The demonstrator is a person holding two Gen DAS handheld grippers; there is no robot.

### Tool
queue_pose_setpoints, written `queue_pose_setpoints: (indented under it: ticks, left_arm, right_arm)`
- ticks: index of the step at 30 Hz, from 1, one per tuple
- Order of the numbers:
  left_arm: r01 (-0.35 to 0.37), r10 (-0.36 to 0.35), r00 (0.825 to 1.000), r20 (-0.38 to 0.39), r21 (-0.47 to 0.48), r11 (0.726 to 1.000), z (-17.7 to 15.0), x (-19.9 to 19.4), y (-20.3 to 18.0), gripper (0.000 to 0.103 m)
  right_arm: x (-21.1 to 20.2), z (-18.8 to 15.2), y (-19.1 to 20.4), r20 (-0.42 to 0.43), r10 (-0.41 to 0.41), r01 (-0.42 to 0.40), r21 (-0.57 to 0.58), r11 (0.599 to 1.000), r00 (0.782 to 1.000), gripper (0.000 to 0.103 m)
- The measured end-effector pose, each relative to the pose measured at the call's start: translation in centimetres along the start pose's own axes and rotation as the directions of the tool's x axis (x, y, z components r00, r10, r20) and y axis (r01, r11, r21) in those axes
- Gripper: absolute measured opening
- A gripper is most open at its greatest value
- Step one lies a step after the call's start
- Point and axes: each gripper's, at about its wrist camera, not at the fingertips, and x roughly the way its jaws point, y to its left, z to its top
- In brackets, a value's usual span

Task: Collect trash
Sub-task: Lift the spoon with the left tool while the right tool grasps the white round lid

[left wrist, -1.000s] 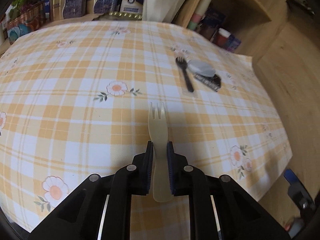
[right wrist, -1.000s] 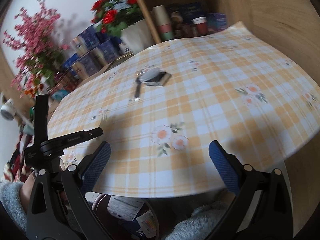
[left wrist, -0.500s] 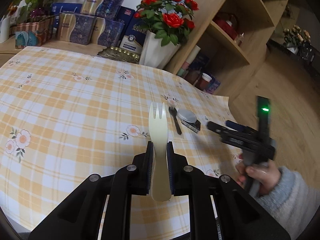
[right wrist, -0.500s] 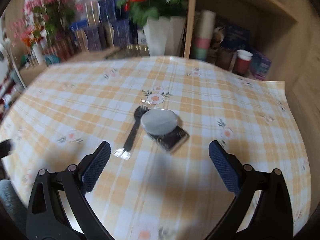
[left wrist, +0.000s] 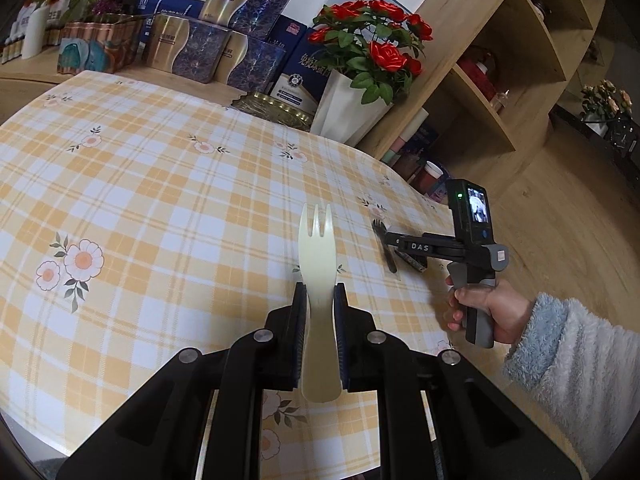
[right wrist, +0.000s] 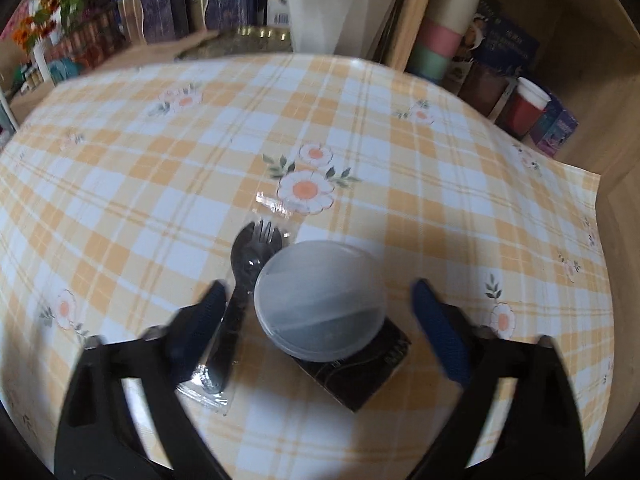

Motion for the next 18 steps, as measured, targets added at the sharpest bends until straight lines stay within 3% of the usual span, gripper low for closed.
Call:
queue_pose_setpoints:
  ticks: [2, 5, 8, 18]
  left_arm:
    - [0.003, -0.003, 1.0, 0.0, -0.002, 1.0, 0.0, -0.1, 0.2, 0.013]
    - [0.005, -0.005, 1.0, 0.001, -0.003, 1.0, 0.0, -0.2, 0.2, 0.013]
    - [0.01, -0.01, 1.0, -0.001, -0.001, 1.0, 0.0, -0.3, 0.1, 0.013]
    - [0.039, -0.04, 0.999, 0.001, 0.062, 0.997, -0.9, -2.9, -2.1, 0.013]
  right_arm:
    - [-0.1, 0.1, -0.2, 0.003, 0.018, -0.019, 0.019, 1.0, 1.0, 0.067]
    - [-0.4, -0.1, -0.7, 0.012, 0.04, -0.041, 0.049, 0.998, 0.999, 0.067]
    - [-2.1, -0.5, -1.3, 0.078, 0.053, -0.059, 0.081, 0.995, 0.996, 0.067]
    - [-10.8, -5.4, -0.5, 0.272, 0.154, -0.194, 0.126, 0.973, 0.95, 0.067]
